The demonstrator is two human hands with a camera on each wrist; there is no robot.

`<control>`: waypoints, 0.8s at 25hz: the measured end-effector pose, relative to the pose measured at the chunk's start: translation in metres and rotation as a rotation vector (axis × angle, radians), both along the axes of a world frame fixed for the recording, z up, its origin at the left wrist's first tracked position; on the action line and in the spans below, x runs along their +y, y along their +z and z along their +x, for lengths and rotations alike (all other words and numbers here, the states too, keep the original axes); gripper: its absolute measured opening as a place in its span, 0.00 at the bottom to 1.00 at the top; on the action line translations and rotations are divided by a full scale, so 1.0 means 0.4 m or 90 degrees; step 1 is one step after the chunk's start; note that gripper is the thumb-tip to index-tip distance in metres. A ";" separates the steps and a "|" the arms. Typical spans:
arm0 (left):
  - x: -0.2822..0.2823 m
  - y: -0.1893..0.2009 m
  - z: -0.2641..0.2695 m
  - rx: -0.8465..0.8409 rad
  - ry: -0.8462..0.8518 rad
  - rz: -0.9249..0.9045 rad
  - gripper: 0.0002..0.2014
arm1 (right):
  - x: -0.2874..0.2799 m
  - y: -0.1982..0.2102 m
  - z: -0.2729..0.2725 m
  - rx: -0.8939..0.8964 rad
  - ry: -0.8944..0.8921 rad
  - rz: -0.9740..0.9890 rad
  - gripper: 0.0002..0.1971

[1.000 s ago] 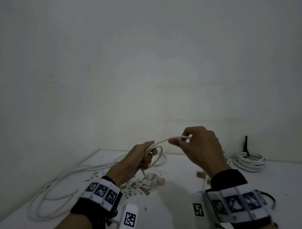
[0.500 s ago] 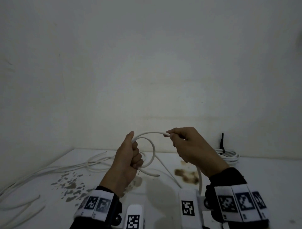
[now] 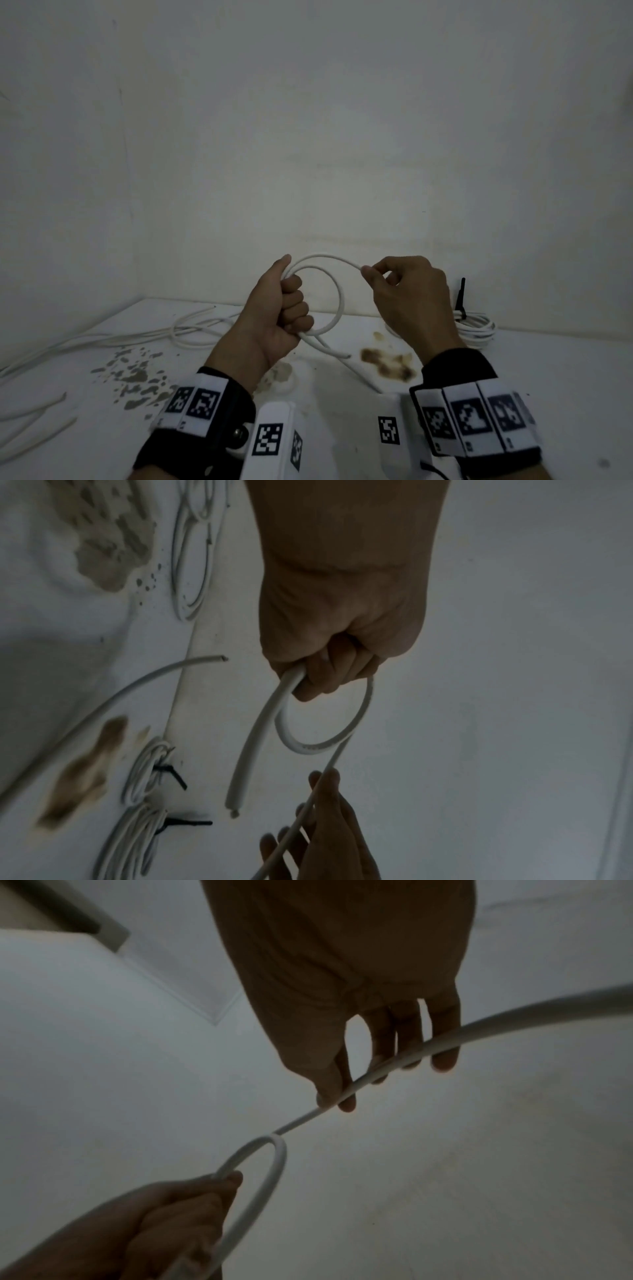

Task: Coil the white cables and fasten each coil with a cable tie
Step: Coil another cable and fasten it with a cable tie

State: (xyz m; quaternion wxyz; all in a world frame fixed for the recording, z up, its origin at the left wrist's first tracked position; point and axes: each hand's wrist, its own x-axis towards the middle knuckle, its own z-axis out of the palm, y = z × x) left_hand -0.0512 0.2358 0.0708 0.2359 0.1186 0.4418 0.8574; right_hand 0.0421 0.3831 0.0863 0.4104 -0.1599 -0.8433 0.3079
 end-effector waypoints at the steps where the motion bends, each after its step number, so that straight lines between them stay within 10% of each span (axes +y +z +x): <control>1: 0.003 -0.001 0.002 0.000 0.006 0.005 0.29 | 0.000 0.001 -0.004 -0.002 0.035 -0.027 0.11; 8: 0.005 -0.011 -0.001 0.012 0.060 -0.005 0.24 | -0.026 0.043 0.042 -0.115 0.383 -0.178 0.02; 16: 0.011 0.006 0.042 0.049 -0.047 -0.023 0.27 | -0.021 -0.013 0.015 0.016 0.366 -0.262 0.18; 20: 0.038 -0.002 0.070 0.070 -0.081 -0.061 0.29 | -0.038 -0.037 -0.013 0.033 0.120 0.002 0.14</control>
